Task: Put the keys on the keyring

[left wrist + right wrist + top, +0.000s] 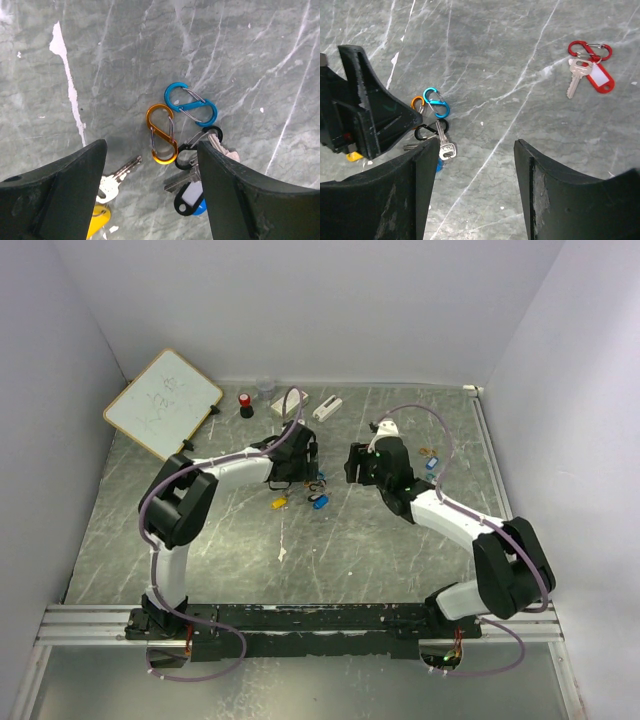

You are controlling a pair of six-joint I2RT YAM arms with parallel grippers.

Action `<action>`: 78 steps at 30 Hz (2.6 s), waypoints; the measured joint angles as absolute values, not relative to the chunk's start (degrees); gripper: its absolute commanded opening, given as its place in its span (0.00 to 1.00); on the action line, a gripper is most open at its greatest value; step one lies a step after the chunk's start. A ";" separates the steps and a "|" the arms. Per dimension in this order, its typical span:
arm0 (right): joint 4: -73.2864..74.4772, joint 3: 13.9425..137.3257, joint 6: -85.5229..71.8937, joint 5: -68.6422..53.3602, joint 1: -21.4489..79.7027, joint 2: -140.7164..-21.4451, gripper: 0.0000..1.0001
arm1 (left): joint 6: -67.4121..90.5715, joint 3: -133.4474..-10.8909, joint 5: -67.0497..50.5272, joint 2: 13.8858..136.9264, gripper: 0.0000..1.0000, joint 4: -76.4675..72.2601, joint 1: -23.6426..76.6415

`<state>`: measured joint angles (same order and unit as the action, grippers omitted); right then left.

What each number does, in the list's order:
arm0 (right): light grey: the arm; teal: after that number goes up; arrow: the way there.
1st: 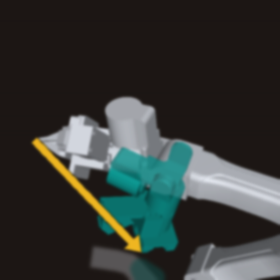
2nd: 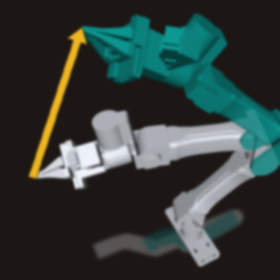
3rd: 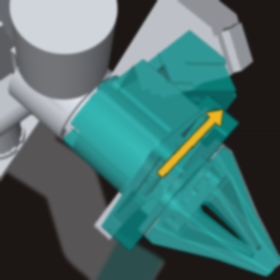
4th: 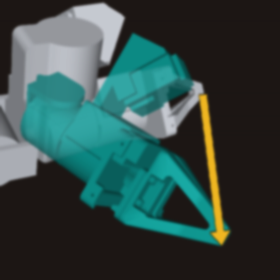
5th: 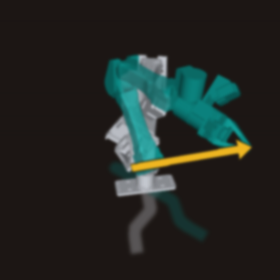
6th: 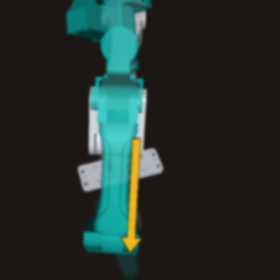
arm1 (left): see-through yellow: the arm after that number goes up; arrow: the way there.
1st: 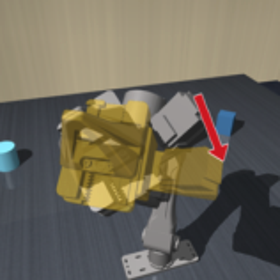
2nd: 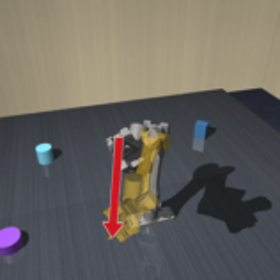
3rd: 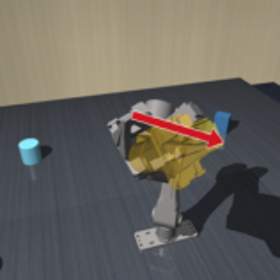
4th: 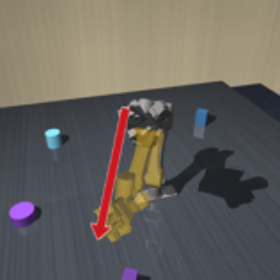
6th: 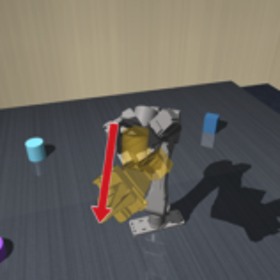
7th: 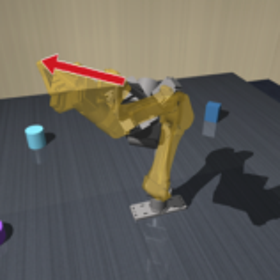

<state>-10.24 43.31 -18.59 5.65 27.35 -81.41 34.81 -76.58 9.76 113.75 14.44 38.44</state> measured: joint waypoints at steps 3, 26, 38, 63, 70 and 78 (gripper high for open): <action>-10.22 42.61 -18.61 6.50 26.83 -80.05 0.61 | 34.72 -77.45 9.76 115.55 0.81 14.44 38.44; -9.82 40.97 -18.85 7.33 25.71 -78.56 0.61 | 32.71 -81.19 18.37 119.44 0.67 14.83 42.06; -9.76 40.03 -19.29 7.33 25.45 -78.22 0.61 | 32.56 -80.97 21.02 119.61 0.59 14.79 42.26; -9.87 40.03 -20.12 6.81 25.45 -78.26 0.60 | 31.94 -76.49 25.85 118.08 0.43 10.57 42.89; -10.04 40.03 -20.43 6.39 25.45 -78.46 0.60 | 31.97 -74.72 25.98 116.92 0.41 9.93 42.89; -10.02 40.03 -20.58 5.78 25.45 -78.70 0.60 | 31.70 -74.39 26.00 116.68 0.42 9.89 42.89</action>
<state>-10.02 40.03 -20.58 5.78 25.45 -78.70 31.70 -74.39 26.00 116.68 9.89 42.89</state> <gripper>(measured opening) 0.598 0.412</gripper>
